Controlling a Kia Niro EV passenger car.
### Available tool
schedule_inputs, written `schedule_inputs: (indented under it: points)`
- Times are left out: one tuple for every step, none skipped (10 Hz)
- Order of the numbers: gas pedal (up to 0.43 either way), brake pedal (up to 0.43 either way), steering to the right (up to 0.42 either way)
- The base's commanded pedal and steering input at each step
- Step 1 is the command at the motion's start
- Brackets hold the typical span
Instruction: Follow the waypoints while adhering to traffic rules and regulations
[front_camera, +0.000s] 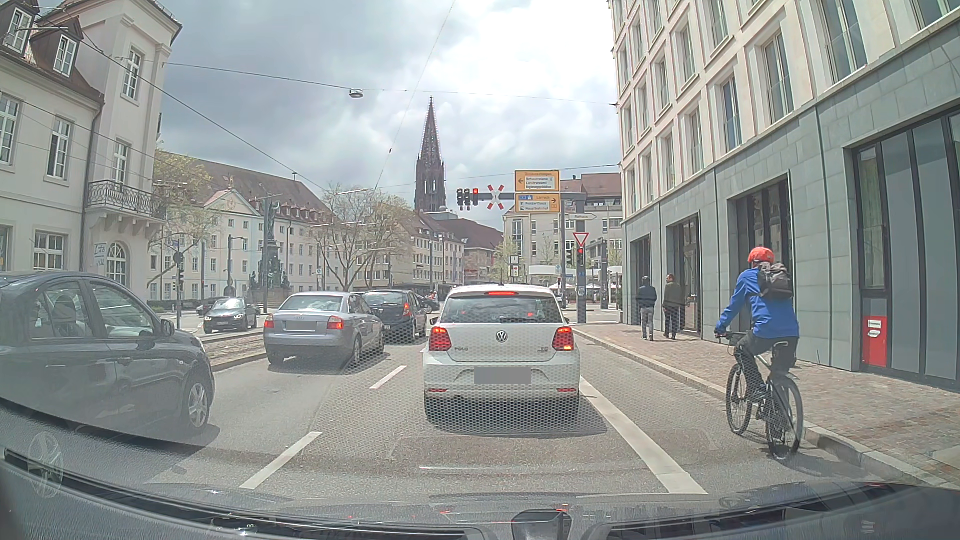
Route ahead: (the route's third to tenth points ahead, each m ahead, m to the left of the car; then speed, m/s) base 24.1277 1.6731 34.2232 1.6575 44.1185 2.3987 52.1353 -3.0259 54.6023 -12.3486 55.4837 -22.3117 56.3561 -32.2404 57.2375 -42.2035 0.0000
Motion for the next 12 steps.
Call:
schedule_inputs:
  points:
    - [0.0,0.232,-0.004]
    - [0.0,0.232,-0.004]
    - [0.0,0.232,-0.004]
    - [0.0,0.232,-0.004]
    - [0.0,0.232,-0.004]
    - [0.0,0.232,-0.004]
    - [0.0,0.232,-0.004]
    - [0.0,0.232,-0.004]
    - [0.0,0.232,-0.004]
    - [0.0,0.232,-0.005]
    - [0.0,0.232,-0.004]
    - [0.0,0.232,-0.004]
